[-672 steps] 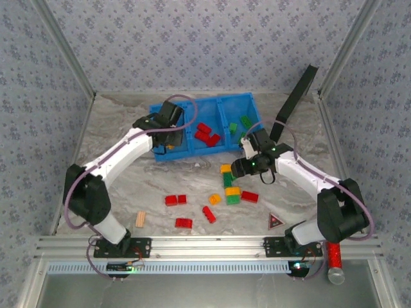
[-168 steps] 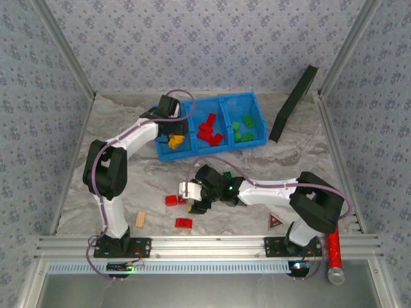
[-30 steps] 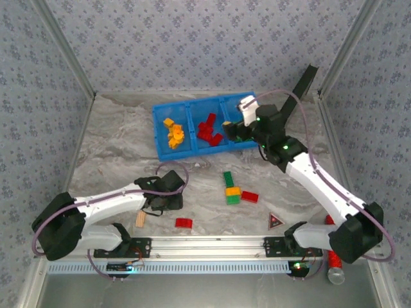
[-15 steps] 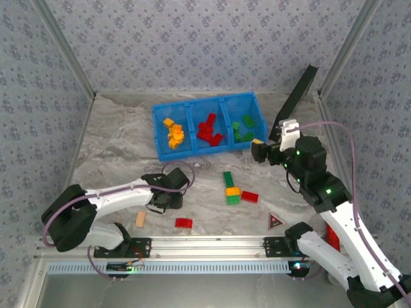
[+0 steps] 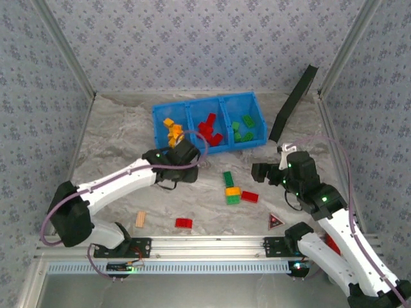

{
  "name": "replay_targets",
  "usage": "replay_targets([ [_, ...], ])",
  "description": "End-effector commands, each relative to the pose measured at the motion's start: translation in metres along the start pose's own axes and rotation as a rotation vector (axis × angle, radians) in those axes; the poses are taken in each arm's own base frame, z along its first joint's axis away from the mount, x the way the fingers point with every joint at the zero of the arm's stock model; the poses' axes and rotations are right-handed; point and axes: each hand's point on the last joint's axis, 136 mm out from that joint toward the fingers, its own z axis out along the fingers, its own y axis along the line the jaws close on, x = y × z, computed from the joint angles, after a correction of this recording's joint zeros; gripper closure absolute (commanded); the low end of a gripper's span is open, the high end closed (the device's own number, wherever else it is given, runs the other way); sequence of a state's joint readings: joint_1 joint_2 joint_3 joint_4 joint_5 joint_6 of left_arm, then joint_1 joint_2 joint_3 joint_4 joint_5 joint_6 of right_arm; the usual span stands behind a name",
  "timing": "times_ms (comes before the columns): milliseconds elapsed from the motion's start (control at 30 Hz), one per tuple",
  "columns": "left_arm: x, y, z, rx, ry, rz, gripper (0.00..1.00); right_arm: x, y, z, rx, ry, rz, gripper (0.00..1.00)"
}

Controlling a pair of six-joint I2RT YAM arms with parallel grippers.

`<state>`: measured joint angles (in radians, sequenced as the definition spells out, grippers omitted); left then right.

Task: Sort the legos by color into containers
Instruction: Pick up the lego from the middle-left of the table, then place the lego in the container.

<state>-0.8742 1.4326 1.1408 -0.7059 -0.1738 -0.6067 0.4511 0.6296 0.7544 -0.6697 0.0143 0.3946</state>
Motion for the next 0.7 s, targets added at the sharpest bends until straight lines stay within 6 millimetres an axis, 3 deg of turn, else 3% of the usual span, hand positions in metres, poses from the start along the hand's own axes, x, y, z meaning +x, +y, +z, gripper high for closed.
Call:
replay_targets([
  [0,-0.039,-0.004,-0.005,-0.042,-0.070,0.100,0.70,0.022,-0.004,-0.001,-0.012,0.039,0.098,0.00],
  [200,-0.112,-0.015,0.000,-0.047,-0.191,0.112,0.71,0.041,-0.009,0.005,-0.008,0.079,0.134,0.00],
  [300,-0.139,-0.018,0.009,-0.039,-0.226,0.102,0.71,0.051,-0.013,0.010,0.002,0.107,0.149,0.00],
  [433,-0.162,-0.017,0.029,-0.038,-0.219,0.097,0.72,0.061,-0.014,0.019,-0.001,0.132,0.149,0.00],
  [667,-0.184,-0.029,0.069,-0.030,-0.171,0.110,0.72,0.070,-0.025,0.032,0.056,0.165,0.131,0.00],
])
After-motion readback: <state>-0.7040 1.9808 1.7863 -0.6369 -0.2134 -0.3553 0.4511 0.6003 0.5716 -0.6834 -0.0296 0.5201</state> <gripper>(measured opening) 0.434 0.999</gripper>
